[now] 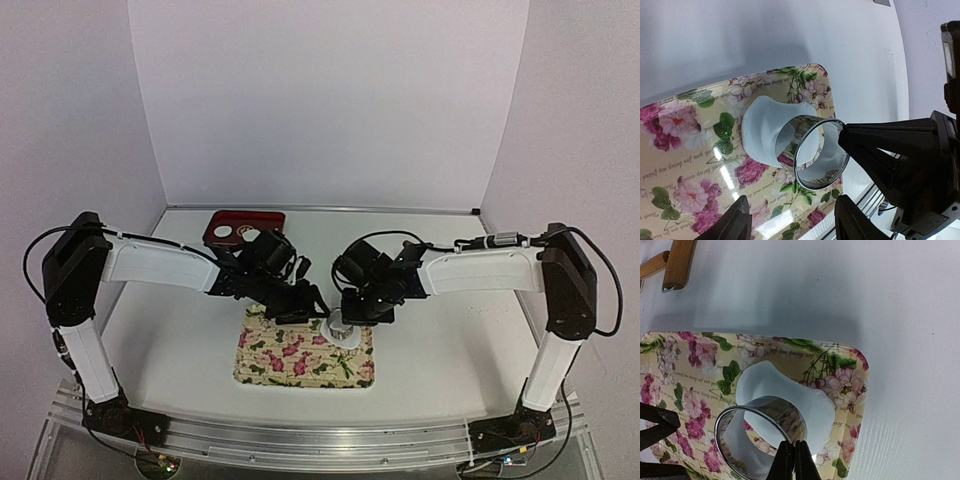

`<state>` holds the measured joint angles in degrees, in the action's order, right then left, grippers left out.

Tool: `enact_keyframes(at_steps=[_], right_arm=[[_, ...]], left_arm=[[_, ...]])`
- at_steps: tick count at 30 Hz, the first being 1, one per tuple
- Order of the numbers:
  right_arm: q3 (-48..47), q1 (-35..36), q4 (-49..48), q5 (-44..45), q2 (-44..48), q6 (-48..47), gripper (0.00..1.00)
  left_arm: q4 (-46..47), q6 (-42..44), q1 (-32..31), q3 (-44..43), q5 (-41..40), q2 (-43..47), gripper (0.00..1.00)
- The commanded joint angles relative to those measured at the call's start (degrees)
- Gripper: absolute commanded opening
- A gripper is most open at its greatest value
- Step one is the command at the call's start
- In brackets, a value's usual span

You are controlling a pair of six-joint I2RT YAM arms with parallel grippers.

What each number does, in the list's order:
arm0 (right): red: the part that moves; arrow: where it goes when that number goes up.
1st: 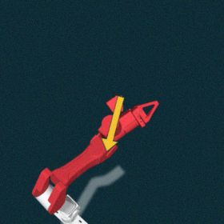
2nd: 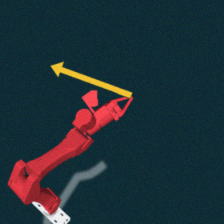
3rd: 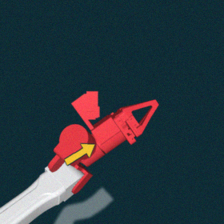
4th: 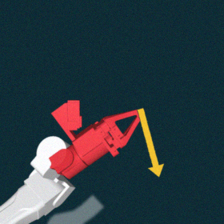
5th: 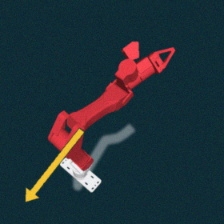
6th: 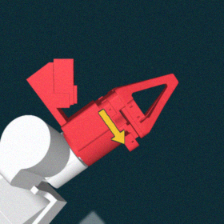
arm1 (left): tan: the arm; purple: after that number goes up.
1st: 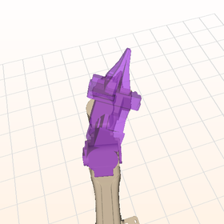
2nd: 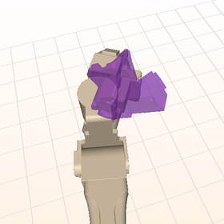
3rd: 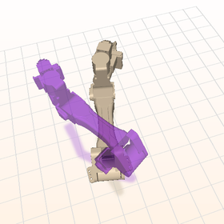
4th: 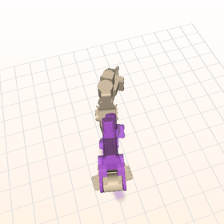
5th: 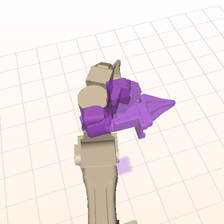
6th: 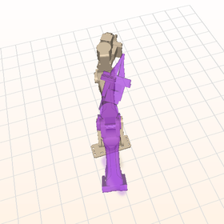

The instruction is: Roll out the dumpling wrappers from the dough

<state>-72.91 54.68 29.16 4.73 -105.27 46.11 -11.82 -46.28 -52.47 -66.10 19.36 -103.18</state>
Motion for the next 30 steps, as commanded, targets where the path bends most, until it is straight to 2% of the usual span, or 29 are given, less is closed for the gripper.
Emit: enact_keyframes(at_steps=[1, 30], right_arm=[[0.3, 0.2, -2.4, 1.5, 0.1, 0.0, 0.0], [0.6, -0.2, -2.8, 2.1, -4.5, 0.5, 0.0]], left_arm=[[2.4, 0.9, 0.1, -2.6, 0.8, -1.8, 0.55], [2.9, 2.1, 0.1, -5.5, 2.4, -7.3, 0.4]])
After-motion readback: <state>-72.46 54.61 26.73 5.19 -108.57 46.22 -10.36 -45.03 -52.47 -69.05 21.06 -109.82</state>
